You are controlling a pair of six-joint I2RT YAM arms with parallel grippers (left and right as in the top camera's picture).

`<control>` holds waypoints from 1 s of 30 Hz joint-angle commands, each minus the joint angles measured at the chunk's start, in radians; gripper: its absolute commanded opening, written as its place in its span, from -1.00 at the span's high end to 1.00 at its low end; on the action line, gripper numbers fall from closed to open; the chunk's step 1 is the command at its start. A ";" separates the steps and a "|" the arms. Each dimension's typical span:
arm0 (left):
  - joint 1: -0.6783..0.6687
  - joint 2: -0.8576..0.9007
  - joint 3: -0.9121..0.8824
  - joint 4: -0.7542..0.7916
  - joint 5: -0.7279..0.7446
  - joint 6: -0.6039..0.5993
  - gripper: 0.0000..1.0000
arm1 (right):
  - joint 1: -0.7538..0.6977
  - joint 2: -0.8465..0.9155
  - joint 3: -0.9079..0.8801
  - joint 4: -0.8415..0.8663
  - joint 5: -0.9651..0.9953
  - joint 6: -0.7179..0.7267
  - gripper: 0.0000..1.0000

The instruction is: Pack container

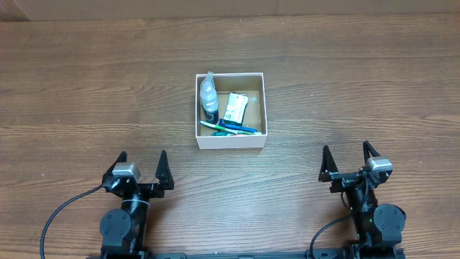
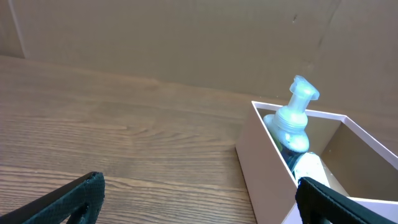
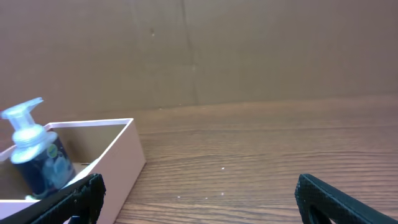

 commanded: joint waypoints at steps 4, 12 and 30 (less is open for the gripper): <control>0.006 -0.009 -0.003 0.002 0.007 0.020 -1.00 | 0.003 -0.011 -0.011 0.006 -0.021 0.093 -1.00; 0.006 -0.009 -0.003 0.002 0.007 0.020 -1.00 | 0.003 -0.008 -0.011 0.007 -0.012 0.093 -1.00; 0.006 -0.009 -0.003 0.002 0.007 0.020 -1.00 | 0.003 -0.008 -0.011 0.007 -0.012 0.093 -1.00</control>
